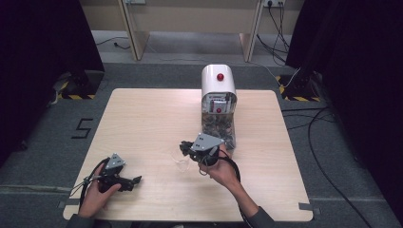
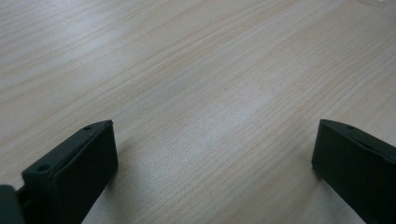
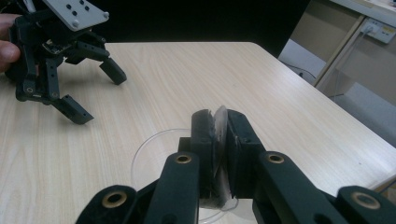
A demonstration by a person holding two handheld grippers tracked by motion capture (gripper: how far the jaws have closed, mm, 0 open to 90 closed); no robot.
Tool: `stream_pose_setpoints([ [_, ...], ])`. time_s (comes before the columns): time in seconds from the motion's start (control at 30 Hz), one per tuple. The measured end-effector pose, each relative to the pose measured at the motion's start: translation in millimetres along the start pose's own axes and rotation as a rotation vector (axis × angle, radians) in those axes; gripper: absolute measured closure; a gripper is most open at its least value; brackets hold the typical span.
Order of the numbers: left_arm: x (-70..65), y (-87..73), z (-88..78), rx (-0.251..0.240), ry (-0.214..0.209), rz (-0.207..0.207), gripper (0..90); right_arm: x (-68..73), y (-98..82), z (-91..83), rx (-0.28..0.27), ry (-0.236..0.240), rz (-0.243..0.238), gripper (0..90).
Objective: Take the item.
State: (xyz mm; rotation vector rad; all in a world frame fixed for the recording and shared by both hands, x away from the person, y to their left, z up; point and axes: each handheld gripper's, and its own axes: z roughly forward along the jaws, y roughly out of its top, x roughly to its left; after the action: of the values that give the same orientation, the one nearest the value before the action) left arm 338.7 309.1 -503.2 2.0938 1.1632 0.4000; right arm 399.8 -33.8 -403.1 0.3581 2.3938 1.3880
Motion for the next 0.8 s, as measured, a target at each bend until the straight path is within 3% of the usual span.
stream_pose_setpoints([
  [0.5, 0.0, 0.0, 0.0, 0.000, 0.000, 0.000, 0.0, 11.3, -7.0, 16.6, 0.036, 0.032, -0.010, 82.9],
  [0.8, 0.0, 0.0, 0.0, 0.000, 0.000, 0.000, 0.0, 9.5, -10.8, 20.7, 0.045, 0.036, -0.014, 80.7],
])
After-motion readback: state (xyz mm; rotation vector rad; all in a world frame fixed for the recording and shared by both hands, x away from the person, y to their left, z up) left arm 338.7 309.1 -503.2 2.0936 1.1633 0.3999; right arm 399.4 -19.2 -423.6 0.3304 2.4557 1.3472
